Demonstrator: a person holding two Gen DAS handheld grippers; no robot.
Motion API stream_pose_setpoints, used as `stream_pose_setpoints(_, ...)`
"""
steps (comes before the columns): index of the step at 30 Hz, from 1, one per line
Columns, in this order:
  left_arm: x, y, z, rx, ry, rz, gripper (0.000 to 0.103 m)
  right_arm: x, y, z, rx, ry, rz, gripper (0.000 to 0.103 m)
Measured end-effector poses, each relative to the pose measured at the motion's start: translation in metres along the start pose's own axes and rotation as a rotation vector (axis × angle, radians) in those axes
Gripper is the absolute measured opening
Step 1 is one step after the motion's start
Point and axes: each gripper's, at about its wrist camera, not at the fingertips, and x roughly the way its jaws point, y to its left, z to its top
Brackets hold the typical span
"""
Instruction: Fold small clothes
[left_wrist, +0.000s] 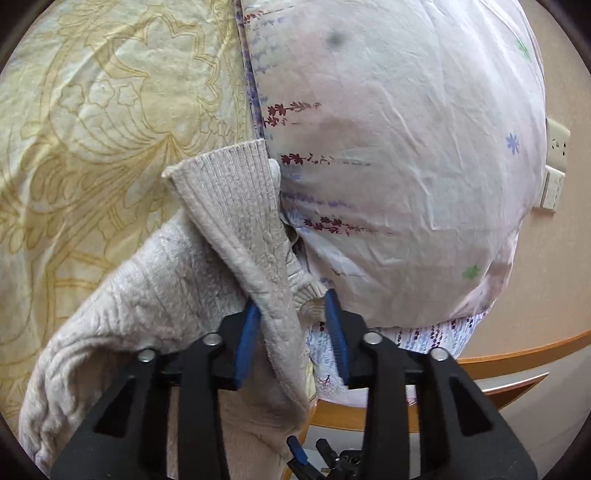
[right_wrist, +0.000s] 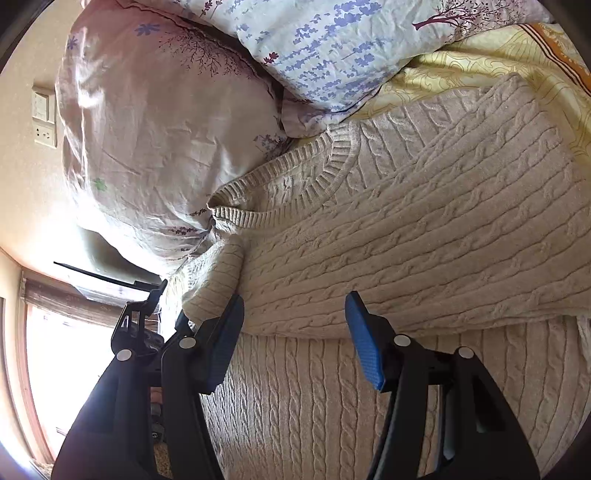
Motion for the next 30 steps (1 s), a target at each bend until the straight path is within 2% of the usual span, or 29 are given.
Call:
stream_pose_setpoints(1,0.004,-0.005,0.000,0.009,0.007,-0.014,0.013,-0.002,-0.001,0.001,0.003,-0.005,-0.001,0.059)
stream_pose_setpoints(2,0.009,-0.013,-0.003,0.037,0.021,-0.029,0.010,-0.004,-0.002,0.002,0.007,-0.013,-0.002,0.059)
stream_pose_setpoints(5,0.035,-0.049,-0.023,0.190,0.103,-0.059,0.010,-0.014,-0.010,0.005,0.028,-0.049,-0.011,0.059)
stream_pose_setpoints(8,0.071,-0.088,-0.063,0.403,0.246,-0.070,0.010,-0.029,-0.023,0.008,0.062,-0.100,-0.030,0.059)
stream_pose_setpoints(10,0.097,-0.108,-0.105,0.582,0.375,-0.037,0.010,-0.040,-0.034,0.010,0.094,-0.140,-0.049,0.059)
stream_pose_setpoints(12,0.124,-0.116,-0.152,0.777,0.517,0.061,0.010,-0.052,-0.048,0.011,0.136,-0.178,-0.072,0.059)
stream_pose_setpoints(13,0.135,-0.114,-0.174,0.863,0.584,0.115,0.015,-0.057,-0.055,0.012,0.162,-0.191,-0.079,0.059)
stream_pose_setpoints(15,0.143,-0.101,-0.206,0.957,0.680,0.169,0.016,-0.065,-0.067,0.010,0.209,-0.212,-0.078,0.059)
stream_pose_setpoints(17,0.136,-0.093,-0.215,0.972,0.721,0.170,0.026,-0.072,-0.075,0.010,0.235,-0.229,-0.072,0.059)
stream_pose_setpoints(18,0.129,-0.091,-0.213,0.974,0.716,0.173,0.032,-0.074,-0.076,0.010,0.234,-0.234,-0.070,0.059)
stream_pose_setpoints(19,0.121,-0.091,-0.207,0.979,0.692,0.185,0.043,-0.076,-0.077,0.011,0.229,-0.235,-0.070,0.058)
stream_pose_setpoints(20,0.108,-0.089,-0.198,0.984,0.658,0.193,0.047,-0.076,-0.077,0.012,0.222,-0.234,-0.075,0.057)
stream_pose_setpoints(24,0.051,-0.088,-0.140,0.955,0.463,0.265,0.052,-0.067,-0.071,0.017,0.177,-0.192,-0.123,0.049)
stream_pose_setpoints(27,0.005,-0.079,-0.096,0.899,0.311,0.381,0.055,-0.051,-0.066,0.017,0.139,-0.142,-0.143,0.043)
stream_pose_setpoints(30,-0.033,-0.062,-0.068,0.844,0.222,0.483,0.055,-0.034,-0.057,0.011,0.073,-0.086,-0.179,0.035)
